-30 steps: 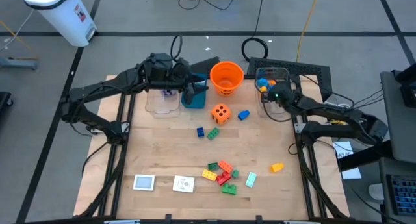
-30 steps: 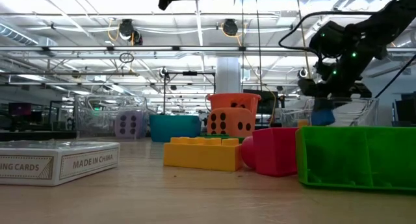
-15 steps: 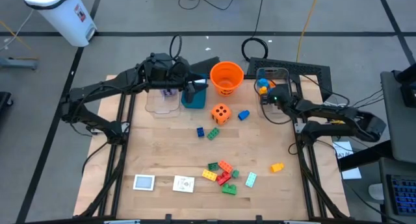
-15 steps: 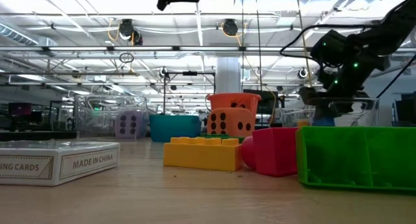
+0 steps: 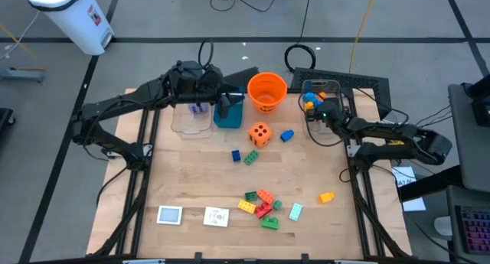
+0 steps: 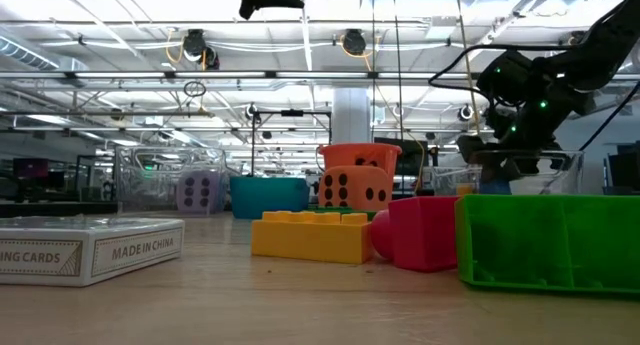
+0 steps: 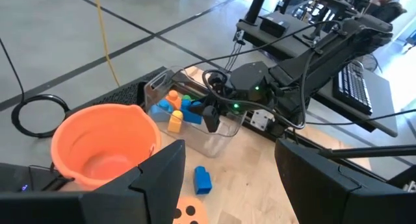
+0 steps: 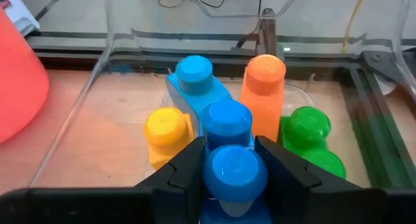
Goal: Pick & Place Toys
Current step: Put the blue game piece into the right transparent bin
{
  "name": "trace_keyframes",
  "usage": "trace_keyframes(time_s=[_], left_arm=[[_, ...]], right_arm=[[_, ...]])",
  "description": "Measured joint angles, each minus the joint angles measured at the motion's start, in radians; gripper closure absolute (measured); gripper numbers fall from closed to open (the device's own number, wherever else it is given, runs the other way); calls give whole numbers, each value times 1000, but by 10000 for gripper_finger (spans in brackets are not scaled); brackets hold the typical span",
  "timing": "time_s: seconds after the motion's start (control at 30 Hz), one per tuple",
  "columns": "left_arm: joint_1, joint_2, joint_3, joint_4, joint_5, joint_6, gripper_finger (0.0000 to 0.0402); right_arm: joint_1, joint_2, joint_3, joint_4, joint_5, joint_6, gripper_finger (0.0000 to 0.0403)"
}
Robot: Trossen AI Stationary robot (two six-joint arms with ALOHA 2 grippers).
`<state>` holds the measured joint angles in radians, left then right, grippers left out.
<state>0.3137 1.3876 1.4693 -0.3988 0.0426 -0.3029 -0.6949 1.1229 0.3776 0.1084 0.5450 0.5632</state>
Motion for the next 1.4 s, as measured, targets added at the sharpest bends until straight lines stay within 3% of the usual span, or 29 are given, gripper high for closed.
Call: trace_keyframes(time_s=[0.87,1.1,1.4], left_arm=[[2,0,0,7,0,1,156],[2,0,0,7,0,10,156],[5,-9,0,6,34,28,156]], right_arm=[[0,0,-1,1,-1,-9,254],[0,-20,18,98,-41,-71,256],[1,-68,126,99,-81,-249,257]])
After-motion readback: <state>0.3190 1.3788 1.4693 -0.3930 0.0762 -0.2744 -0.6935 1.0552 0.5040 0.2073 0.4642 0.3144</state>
